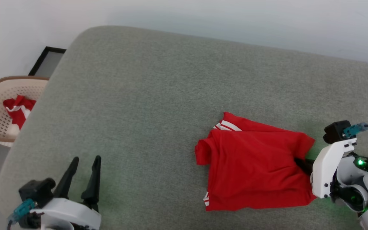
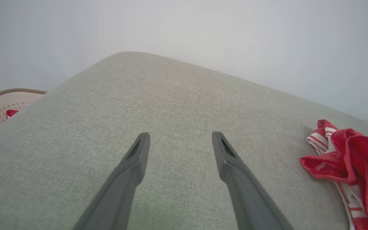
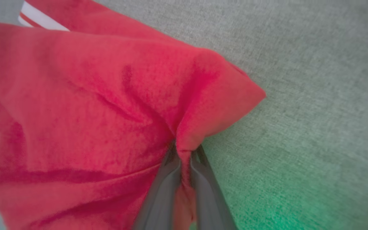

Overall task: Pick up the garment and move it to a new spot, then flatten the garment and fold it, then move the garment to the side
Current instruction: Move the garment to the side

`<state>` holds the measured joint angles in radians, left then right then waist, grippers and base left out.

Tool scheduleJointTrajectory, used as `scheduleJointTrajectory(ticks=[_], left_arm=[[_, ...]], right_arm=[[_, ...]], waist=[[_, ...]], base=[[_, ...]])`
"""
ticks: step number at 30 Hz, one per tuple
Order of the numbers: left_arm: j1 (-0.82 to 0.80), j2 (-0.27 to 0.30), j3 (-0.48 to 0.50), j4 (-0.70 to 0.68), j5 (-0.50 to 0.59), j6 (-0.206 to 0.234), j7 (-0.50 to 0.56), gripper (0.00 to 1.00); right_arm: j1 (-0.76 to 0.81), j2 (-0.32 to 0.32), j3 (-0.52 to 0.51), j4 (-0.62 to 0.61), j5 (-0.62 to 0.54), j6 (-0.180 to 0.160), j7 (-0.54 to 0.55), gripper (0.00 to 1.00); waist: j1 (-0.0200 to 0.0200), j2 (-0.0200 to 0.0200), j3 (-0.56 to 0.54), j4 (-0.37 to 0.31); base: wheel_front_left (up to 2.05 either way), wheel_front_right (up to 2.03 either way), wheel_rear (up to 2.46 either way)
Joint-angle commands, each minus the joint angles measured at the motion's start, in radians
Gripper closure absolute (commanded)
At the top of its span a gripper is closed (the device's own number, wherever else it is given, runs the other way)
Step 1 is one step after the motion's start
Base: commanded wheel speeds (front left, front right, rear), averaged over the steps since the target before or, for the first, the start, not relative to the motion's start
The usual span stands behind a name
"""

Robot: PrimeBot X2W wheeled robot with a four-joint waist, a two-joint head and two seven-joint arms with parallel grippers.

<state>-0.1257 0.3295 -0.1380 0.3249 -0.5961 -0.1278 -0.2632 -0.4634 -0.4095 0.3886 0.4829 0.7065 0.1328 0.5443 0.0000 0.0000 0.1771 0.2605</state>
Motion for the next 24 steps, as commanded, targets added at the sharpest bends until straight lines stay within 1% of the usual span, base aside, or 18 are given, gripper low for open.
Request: scheduleJointTrajectory(ticks=[1, 9, 17, 24], left_arm=[[-0.016, 0.003, -0.003, -0.004, 0.006, -0.003, -0.001, 0.00], [-0.067, 0.017, -0.035, -0.015, 0.017, -0.003, -0.001, 0.00], [-0.131, 0.033, -0.081, -0.027, 0.007, -0.003, -0.001, 0.00], [-0.196, 0.048, -0.125, -0.029, 0.003, -0.003, -0.001, 0.00]], right_arm=[[0.008, -0.017, -0.008, 0.006, -0.014, -0.004, 0.011, 1.00], [0.007, -0.094, -0.085, -0.096, -0.077, -0.003, 0.048, 1.00], [-0.016, -0.217, -0.169, -0.188, -0.140, -0.003, 0.094, 1.00], [-0.058, -0.313, -0.225, -0.217, -0.171, -0.003, 0.089, 1.00]], waist=[[0.0000, 0.0000, 0.007, -0.010], [0.0000, 0.0000, 0.028, -0.056], [0.0000, 0.0000, 0.072, -0.132], [0.0000, 0.0000, 0.124, -0.207]], base=[[0.00, 0.00, 0.00], [0.00, 0.00, 0.00], [0.00, 0.00, 0.00], [0.00, 0.00, 0.00]])
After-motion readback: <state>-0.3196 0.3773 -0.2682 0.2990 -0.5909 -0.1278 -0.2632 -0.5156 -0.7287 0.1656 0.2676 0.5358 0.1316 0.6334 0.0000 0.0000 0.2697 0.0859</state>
